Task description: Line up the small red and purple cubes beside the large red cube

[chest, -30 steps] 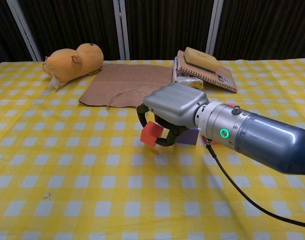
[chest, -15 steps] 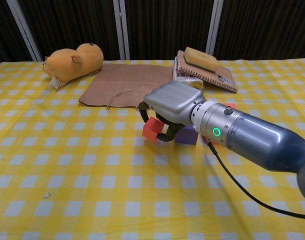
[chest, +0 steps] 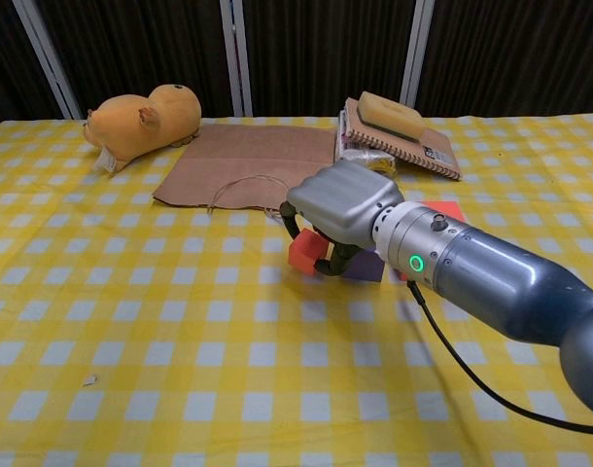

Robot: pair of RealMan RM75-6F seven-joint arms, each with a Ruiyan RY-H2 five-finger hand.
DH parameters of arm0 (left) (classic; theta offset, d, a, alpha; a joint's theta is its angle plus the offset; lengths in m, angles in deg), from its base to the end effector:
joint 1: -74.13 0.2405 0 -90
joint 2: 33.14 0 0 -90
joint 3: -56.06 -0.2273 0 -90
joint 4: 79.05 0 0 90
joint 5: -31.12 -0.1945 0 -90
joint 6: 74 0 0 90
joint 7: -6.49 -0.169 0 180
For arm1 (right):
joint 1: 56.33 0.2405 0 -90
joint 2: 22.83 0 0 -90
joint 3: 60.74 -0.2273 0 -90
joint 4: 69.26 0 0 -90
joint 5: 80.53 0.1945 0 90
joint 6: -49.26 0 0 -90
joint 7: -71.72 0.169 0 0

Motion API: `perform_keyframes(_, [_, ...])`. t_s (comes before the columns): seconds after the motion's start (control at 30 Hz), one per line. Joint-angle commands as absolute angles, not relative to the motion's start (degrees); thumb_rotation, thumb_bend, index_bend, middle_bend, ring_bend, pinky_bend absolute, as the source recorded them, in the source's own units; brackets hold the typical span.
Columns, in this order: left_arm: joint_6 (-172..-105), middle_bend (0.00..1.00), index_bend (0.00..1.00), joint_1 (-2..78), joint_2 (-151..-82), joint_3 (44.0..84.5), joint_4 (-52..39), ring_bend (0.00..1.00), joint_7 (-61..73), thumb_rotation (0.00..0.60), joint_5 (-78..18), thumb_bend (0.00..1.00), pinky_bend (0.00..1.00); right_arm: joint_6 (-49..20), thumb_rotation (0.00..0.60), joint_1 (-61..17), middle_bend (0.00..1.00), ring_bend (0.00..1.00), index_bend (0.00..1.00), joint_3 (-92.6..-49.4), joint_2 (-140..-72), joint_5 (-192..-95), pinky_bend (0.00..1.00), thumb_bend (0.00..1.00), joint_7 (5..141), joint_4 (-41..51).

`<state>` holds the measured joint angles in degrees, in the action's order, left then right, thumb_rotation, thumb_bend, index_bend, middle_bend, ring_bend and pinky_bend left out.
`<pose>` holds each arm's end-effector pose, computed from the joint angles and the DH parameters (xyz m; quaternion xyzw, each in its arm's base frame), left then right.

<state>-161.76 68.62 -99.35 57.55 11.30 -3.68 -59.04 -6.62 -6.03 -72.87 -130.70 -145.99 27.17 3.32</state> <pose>-0.2677 0.2007 0.1516 -0.6424 -0.3065 -0.3605 0.6029 -0.0427 -0.3313 -0.0880 0.8155 -0.1918 0.3379 0.4288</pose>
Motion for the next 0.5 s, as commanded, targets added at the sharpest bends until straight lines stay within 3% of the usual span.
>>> perform_keyframes(0.03, [-161.8,0.00,0.00,68.6,-99.3,57.5,11.3,0.00,-3.7,0.600,-59.0,0.02,0.00,-7.1,0.600,-6.1,0.86,0.91,0.39,-72.7,-130.9,-145.4,0.80,0.39,26.2,3.9])
perform_keyframes(0.27, [-161.8,0.00,0.00,68.6,-99.3,57.5,11.3,0.00,-3.7,0.600,-59.0,0.02,0.00,-8.1,0.600,-6.5,0.86,0.91,0.25,-72.1,-130.8,-144.6,0.80,0.39,24.2,5.6])
perform_keyframes(0.5, [-161.8,0.00,0.00,68.6,-99.3,57.5,11.3,0.00,-3.7,0.600,-59.0,0.02,0.00,-9.4,0.600,-7.0,0.86,0.91,0.20,-71.6,-129.7,-144.1,0.80,0.39,22.7,8.1])
